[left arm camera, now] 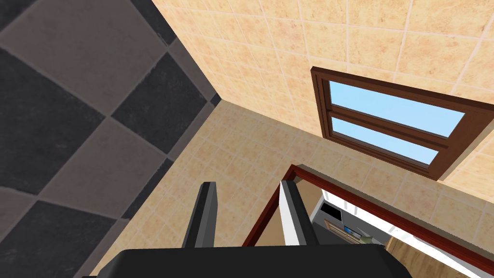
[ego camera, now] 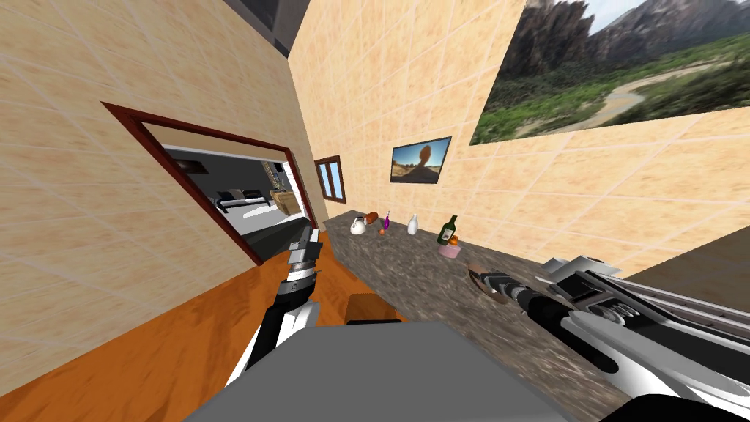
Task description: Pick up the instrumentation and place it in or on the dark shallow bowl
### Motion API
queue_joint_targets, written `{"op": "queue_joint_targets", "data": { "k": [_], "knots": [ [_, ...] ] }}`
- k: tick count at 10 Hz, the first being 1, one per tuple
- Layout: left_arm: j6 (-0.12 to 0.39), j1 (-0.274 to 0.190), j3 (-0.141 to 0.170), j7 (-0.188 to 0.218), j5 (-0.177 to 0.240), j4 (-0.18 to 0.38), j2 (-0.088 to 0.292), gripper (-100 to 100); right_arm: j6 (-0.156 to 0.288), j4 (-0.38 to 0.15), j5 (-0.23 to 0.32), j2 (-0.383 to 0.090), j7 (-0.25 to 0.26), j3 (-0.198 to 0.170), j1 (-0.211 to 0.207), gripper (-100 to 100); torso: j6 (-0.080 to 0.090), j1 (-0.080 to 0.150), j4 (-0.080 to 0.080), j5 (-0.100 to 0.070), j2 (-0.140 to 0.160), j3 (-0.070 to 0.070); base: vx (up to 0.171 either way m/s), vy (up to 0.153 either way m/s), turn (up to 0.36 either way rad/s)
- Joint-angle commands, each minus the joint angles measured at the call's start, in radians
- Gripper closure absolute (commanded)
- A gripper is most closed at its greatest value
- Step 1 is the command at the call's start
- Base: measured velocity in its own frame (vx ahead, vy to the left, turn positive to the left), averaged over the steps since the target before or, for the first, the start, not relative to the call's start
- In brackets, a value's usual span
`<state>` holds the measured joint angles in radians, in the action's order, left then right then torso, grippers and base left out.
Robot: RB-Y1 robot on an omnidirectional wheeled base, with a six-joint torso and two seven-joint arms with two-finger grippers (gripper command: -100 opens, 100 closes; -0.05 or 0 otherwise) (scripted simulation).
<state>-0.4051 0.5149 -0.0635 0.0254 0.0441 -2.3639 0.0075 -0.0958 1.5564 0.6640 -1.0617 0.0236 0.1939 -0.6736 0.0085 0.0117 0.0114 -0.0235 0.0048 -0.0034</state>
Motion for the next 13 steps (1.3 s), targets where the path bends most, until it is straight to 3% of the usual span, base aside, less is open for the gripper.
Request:
{"op": "queue_joint_targets", "data": {
  "k": [1, 3, 5, 6, 8, 10, 11, 13],
  "knots": [
    [0.000, 0.000, 0.000, 0.000, 0.000, 0.000, 0.000, 0, -0.025, -0.050, 0.050, -0.023, -0.050, -0.050, 0.050, -100, 0.000, 0.000, 0.000, 0.000, 0.000, 0.000, -0.111, 0.006, 0.036],
    [0.000, 0.000, 0.000, 0.000, 0.000, 0.000, 0.000, 0, -0.025, -0.105, 0.082, -0.023, -0.103, -0.105, 0.116, -100, 0.000, -0.001, -0.002, 0.000, 0.009, 0.005, -0.119, 0.022, 0.007],
    [0.000, 0.000, 0.000, 0.000, 0.000, 0.000, 0.000, 0, -0.025, -0.113, 0.082, -0.023, -0.103, -0.105, 0.173, -100, 0.001, 0.000, -0.001, 0.000, 0.004, 0.002, -0.002, 0.002, -0.004],
    [0.000, 0.000, 0.000, 0.000, 0.000, 0.000, 0.000, 0, -0.047, -0.164, 0.130, -0.041, -0.153, -0.152, 0.206, -100, 0.000, 0.000, 0.000, 0.000, 0.001, 0.001, -0.113, 0.038, 0.050],
    [0.000, 0.000, 0.000, 0.000, 0.000, 0.000, 0.000, 0, -0.047, -0.229, 0.166, -0.041, -0.203, -0.207, 0.273, -100, 0.001, -0.001, -0.002, 0.000, 0.009, 0.005, -0.104, 0.009, 0.003],
    [0.000, 0.000, 0.000, 0.000, 0.000, 0.000, 0.000, 0, -0.047, -0.229, 0.166, -0.041, -0.204, -0.215, 0.340, -100, 0.001, 0.001, 0.000, -0.001, 0.003, 0.002, -0.002, -0.006, -0.003],
    [0.000, 0.000, 0.000, 0.000, 0.000, 0.000, 0.000, 0, -0.069, -0.300, 0.220, -0.059, -0.250, -0.273, 0.392, -100, 0.001, 0.001, 0.000, -0.001, 0.001, 0.000, -0.103, 0.012, 0.046],
    [0.000, 0.000, 0.000, 0.000, 0.000, 0.000, 0.000, 0, -0.069, -0.345, 0.250, -0.059, -0.298, -0.324, 0.460, -100, 0.002, 0.001, -0.002, -0.001, 0.009, 0.005, -0.112, 0.003, 0.004]
  ]
}}
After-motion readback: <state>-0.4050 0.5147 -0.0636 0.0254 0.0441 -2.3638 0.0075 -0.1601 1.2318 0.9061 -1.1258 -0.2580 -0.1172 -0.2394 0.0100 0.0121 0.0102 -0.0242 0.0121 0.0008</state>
